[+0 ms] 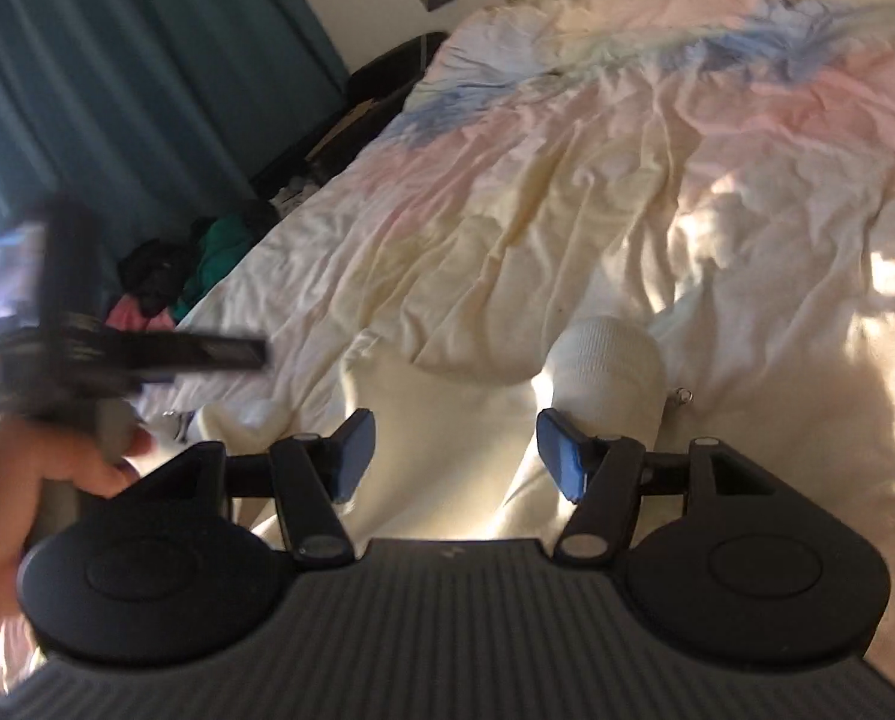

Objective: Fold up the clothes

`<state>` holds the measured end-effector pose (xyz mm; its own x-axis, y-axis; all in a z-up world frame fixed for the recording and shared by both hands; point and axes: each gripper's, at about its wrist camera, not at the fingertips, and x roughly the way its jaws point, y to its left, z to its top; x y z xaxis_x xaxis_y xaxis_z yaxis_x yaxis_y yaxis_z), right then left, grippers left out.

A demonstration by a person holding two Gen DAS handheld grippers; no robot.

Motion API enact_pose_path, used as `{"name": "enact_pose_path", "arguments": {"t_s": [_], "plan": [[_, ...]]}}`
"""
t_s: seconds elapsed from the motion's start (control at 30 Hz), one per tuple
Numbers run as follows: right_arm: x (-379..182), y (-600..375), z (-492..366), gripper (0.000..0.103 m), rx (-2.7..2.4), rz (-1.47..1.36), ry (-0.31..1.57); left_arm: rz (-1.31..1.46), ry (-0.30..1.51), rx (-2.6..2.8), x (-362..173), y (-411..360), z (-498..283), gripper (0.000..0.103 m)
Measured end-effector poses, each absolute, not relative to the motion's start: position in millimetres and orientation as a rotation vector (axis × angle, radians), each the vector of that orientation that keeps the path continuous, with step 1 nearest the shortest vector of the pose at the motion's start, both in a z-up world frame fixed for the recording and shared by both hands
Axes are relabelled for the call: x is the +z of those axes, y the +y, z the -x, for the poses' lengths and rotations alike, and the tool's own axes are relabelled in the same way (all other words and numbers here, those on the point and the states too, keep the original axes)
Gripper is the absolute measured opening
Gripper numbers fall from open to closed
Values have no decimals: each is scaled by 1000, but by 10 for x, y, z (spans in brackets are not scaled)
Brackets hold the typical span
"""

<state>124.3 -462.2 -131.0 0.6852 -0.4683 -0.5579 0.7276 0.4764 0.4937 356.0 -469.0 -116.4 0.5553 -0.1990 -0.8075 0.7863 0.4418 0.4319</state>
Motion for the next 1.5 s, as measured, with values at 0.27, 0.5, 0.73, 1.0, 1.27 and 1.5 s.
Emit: {"name": "enact_pose_path", "arguments": {"t_s": [0.27,0.5,0.73,1.0,1.27,1.5], "plan": [[-1435,-4711,-1280,63,-766,-842,388,-895,685,-662,-1236,-4842,-3689,9],[-1376,-4701,-1193,63,-787,-840,341,-518,414,-836,-768,-4465,-3397,8],[-1311,-4711,-1117,62,-804,-819,290,-507,511,-903,-1131,-4249,-3075,39],[-1258,-4659,-1150,64,-752,-766,294,-356,562,-713,-1045,-3179,-2608,71],[-1086,-4377,-1249,64,-681,-612,280,-189,545,-325,-448,-1423,-1835,73],[-836,-3980,-1229,63,-541,-430,377,-50,508,-174,-143,-361,-1140,78]]}}
